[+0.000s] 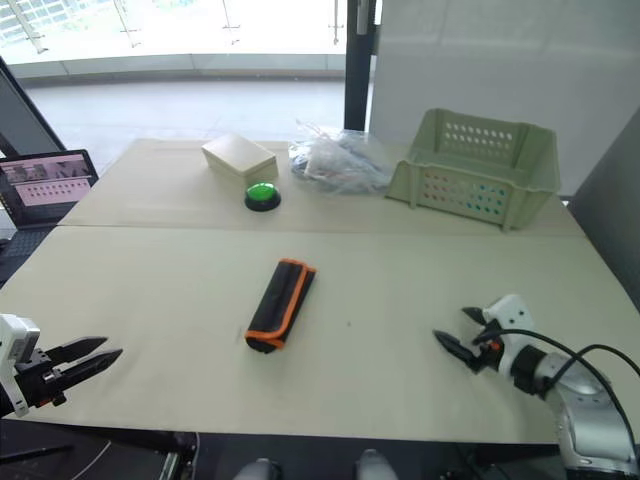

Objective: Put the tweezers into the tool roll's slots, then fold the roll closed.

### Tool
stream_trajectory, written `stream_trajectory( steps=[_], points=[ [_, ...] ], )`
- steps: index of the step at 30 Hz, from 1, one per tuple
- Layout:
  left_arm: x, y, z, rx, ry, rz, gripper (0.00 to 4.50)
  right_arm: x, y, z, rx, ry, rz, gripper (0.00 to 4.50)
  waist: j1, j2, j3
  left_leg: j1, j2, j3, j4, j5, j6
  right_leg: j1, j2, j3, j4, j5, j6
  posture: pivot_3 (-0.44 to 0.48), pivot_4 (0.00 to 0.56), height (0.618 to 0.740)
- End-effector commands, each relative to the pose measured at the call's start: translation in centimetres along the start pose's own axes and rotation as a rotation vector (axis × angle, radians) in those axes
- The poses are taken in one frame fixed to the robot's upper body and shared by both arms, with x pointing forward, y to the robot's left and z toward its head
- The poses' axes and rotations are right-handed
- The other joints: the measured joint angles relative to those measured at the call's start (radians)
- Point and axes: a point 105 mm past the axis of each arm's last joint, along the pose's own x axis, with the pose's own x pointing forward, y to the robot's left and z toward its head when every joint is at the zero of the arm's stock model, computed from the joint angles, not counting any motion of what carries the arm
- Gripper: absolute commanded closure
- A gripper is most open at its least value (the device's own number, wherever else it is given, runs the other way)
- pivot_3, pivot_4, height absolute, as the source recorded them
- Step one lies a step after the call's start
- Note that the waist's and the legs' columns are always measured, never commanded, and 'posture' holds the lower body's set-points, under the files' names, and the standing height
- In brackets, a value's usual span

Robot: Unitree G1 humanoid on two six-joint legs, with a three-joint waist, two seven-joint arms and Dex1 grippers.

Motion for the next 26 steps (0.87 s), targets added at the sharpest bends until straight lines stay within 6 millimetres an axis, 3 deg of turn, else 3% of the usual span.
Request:
stream_trajectory(
  steps=[1,3,8,26],
  points=[
    [-1.2,0.9,0.7,0.030,-0.040,0.047,0.70,-2.2,-2.0,0.4,-0.037,-0.025,-0.079,0.00,-0.002,0.000,0.000,0.002,0.000,0.001,0.000,0.000,0.000,0.002,0.000,0.001,0.000,0.000,0.000,0.000,0.150,0.708],
    [-1.7,1.3,0.6,0.021,-0.056,0.067,0.01,-3.3,-2.8,0.0,-0.037,-0.014,-0.114,0.00,-0.003,-0.001,0.001,0.006,0.000,0.001,-0.001,0.000,0.000,0.005,0.000,0.001,0.000,0.000,0.000,0.000,0.150,0.708],
    [-1.8,2.6,1.1,0.054,-0.102,0.149,0.01,-4.0,-3.3,-0.3,-0.038,-0.007,-0.134,0.00,-0.006,-0.002,0.001,0.007,0.001,0.002,-0.001,0.000,0.000,0.007,0.001,0.001,0.000,0.000,0.001,0.000,0.150,0.708],
    [-0.9,2.2,0.5,0.042,-0.069,0.167,0.01,-3.0,-2.7,0.2,-0.029,0.003,-0.123,0.00,-0.005,-0.002,0.001,0.010,0.000,0.002,-0.001,0.000,0.000,0.010,0.000,0.002,0.000,-0.001,0.001,0.000,0.150,0.708]
  ],
)
